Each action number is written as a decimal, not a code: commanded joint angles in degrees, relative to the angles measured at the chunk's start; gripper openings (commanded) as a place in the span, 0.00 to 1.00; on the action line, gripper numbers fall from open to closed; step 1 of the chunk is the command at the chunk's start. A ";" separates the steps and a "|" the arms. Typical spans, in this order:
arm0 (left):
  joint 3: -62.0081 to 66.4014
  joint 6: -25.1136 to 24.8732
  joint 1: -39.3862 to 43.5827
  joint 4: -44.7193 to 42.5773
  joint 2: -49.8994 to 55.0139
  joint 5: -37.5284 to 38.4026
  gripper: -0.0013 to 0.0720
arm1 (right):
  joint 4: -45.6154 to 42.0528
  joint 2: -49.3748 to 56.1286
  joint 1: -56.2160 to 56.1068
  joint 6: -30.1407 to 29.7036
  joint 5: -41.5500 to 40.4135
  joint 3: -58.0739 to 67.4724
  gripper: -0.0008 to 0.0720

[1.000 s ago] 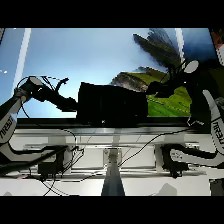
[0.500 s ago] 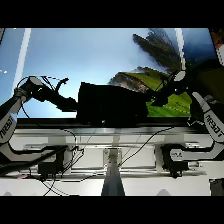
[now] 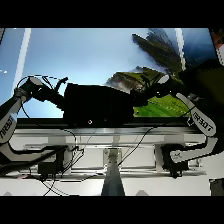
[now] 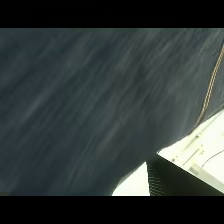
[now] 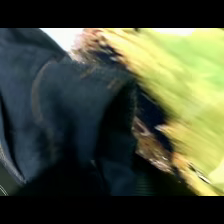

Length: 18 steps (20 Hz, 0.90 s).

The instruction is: Fold the clothes and pants, and hang the long-sleeved shirts on hangers.

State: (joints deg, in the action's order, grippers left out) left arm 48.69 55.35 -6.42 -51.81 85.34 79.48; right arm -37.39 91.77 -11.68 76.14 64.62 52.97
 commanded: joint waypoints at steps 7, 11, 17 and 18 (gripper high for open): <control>-0.02 -0.02 0.00 0.02 0.02 -4.42 0.67 | 1.97 0.11 -16.94 -9.75 -12.26 8.87 0.05; 0.63 -0.02 -0.74 -0.20 -0.09 -3.96 0.67 | -5.60 -1.07 -15.69 -9.07 -14.84 12.90 0.05; 9.77 4.15 -6.58 0.48 -0.11 4.31 0.67 | -28.98 -11.19 -3.41 -0.17 -14.49 15.02 0.05; 11.52 4.98 -7.89 2.03 -0.11 6.43 0.67 | -31.04 -13.03 -0.52 0.74 -14.38 15.04 0.05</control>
State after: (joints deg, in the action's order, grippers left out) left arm 56.01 57.23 -11.46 -51.55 85.27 80.79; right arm -57.63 83.37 -18.31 73.12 50.76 67.33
